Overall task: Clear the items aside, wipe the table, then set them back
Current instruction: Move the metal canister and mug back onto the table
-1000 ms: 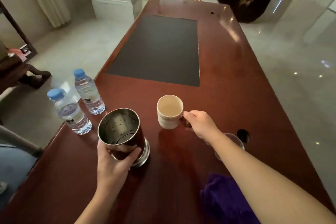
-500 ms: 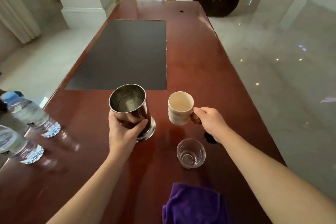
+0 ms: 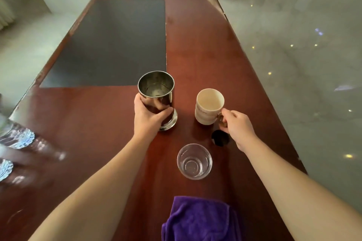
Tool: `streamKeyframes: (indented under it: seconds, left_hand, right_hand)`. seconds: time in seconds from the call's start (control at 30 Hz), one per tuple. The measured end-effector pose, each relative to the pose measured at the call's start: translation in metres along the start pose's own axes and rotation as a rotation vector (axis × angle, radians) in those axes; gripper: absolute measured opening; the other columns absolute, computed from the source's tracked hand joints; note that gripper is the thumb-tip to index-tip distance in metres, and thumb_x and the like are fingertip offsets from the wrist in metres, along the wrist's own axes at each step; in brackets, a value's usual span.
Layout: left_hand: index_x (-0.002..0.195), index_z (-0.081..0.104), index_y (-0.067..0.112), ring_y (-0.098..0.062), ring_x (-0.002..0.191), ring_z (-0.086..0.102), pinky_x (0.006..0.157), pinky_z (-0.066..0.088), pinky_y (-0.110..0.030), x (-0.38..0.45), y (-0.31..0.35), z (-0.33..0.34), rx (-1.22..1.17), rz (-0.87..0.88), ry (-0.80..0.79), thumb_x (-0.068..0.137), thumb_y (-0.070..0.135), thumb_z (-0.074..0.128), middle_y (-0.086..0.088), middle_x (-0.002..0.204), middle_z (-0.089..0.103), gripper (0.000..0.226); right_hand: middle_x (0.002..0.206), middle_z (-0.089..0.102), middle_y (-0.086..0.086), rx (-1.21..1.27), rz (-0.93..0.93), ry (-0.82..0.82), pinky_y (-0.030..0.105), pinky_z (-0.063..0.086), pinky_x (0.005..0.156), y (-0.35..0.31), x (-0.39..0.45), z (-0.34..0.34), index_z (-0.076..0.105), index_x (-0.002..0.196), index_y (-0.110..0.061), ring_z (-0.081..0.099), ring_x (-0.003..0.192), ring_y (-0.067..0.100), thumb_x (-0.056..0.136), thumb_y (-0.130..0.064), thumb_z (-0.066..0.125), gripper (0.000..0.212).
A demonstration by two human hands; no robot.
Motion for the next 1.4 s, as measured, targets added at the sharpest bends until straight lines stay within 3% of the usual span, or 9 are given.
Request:
streamKeyframes:
  seconds: [0.13, 0.27, 0.47, 0.6, 0.73, 0.93, 1.1, 1.23, 1.4]
  left_hand:
    - [0.102, 0.038, 0.065, 0.007, 0.103, 0.057, 0.085, 0.046, -0.018, 0.000, -0.005, 0.012, 0.008, -0.009, -0.016, 0.054, 0.042, 0.090, 0.021, 0.110, 0.057, 0.075]
    - [0.104, 0.032, 0.071, 0.017, 0.105, 0.050, 0.081, 0.041, -0.004, 0.002, -0.003, 0.014, 0.017, -0.005, -0.040, 0.056, 0.044, 0.089, 0.041, 0.110, 0.049, 0.080]
    - [0.117, 0.037, 0.052, 0.011, 0.108, 0.052, 0.090, 0.043, -0.018, 0.003, -0.010, 0.016, 0.005, -0.025, -0.050, 0.055, 0.042, 0.088, 0.027, 0.116, 0.051, 0.081]
    - [0.111, 0.033, 0.064, 0.011, 0.111, 0.051, 0.093, 0.044, -0.021, 0.002, -0.014, 0.015, 0.001, -0.027, -0.053, 0.056, 0.041, 0.089, 0.030, 0.118, 0.050, 0.082]
    - [0.119, 0.033, 0.057, 0.014, 0.111, 0.049, 0.089, 0.042, -0.015, 0.002, -0.013, 0.013, -0.003, -0.040, -0.068, 0.054, 0.041, 0.089, 0.033, 0.119, 0.048, 0.087]
    - [0.129, 0.039, 0.033, 0.000, 0.110, 0.056, 0.094, 0.047, -0.019, 0.000, -0.013, 0.007, 0.044, -0.030, -0.125, 0.053, 0.034, 0.089, 0.003, 0.120, 0.058, 0.091]
    - [0.152, 0.025, 0.018, -0.018, 0.144, 0.031, 0.118, 0.028, -0.040, -0.005, -0.014, -0.009, 0.193, -0.114, -0.112, 0.068, 0.039, 0.087, -0.004, 0.156, 0.034, 0.107]
    - [0.152, 0.027, 0.019, -0.015, 0.144, 0.030, 0.113, 0.028, -0.032, -0.026, -0.008, -0.033, 0.288, -0.150, -0.036, 0.079, 0.049, 0.076, -0.001, 0.158, 0.032, 0.094]
    - [0.144, 0.043, 0.022, -0.013, 0.134, 0.043, 0.102, 0.030, -0.024, -0.066, 0.005, -0.084, 0.311, -0.126, 0.076, 0.080, 0.052, 0.072, 0.002, 0.146, 0.048, 0.076]
  right_hand:
    - [0.064, 0.061, -0.003, 0.018, 0.009, 0.014, 0.044, 0.060, 0.081, 0.006, 0.005, -0.002, 0.057, 0.048, -0.022, 0.068, 0.072, 0.016, 0.080, -0.043, 0.060, 0.038]
    - [0.070, 0.062, 0.000, -0.006, 0.012, 0.028, 0.038, 0.061, 0.080, 0.010, 0.006, -0.003, 0.057, 0.048, -0.025, 0.070, 0.078, 0.017, 0.085, -0.042, 0.058, 0.041]
    - [0.080, 0.068, 0.003, -0.001, 0.032, 0.051, 0.031, 0.061, 0.076, 0.014, 0.005, -0.004, 0.052, 0.052, -0.022, 0.072, 0.079, 0.015, 0.089, -0.041, 0.059, 0.042]
    - [0.078, 0.067, 0.000, -0.016, 0.055, 0.047, 0.031, 0.061, 0.076, 0.015, 0.007, -0.003, 0.053, 0.059, -0.017, 0.072, 0.079, 0.015, 0.089, -0.042, 0.059, 0.039]
    - [0.087, 0.070, 0.008, -0.018, 0.071, 0.025, 0.031, 0.060, 0.071, 0.014, 0.007, -0.003, 0.056, 0.064, -0.015, 0.070, 0.086, 0.019, 0.088, -0.042, 0.058, 0.037]
    - [0.099, 0.068, 0.000, -0.057, 0.090, -0.007, 0.039, 0.059, 0.084, 0.012, 0.002, -0.001, 0.067, 0.091, -0.021, 0.065, 0.096, 0.018, 0.091, -0.049, 0.057, 0.030]
    - [0.099, 0.064, -0.005, -0.134, 0.065, 0.047, 0.039, 0.056, 0.084, 0.001, -0.010, -0.008, 0.063, 0.097, -0.028, 0.060, 0.095, 0.018, 0.090, -0.058, 0.051, 0.034]
    - [0.096, 0.066, -0.003, -0.188, -0.034, 0.200, 0.033, 0.043, 0.072, -0.020, -0.020, -0.024, 0.068, 0.100, -0.021, 0.059, 0.087, 0.017, 0.089, -0.054, 0.052, 0.038]
    - [0.090, 0.069, -0.002, -0.061, -0.153, 0.199, 0.038, 0.051, 0.072, -0.056, -0.037, -0.015, 0.070, 0.090, -0.024, 0.065, 0.090, 0.022, 0.084, -0.044, 0.058, 0.024]
Point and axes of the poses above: each hand's wrist, its own x-axis towards the middle knuckle, its own z-axis out of the palm, y = z × x, the point moved 6 cm from there along x, towards the middle knuckle
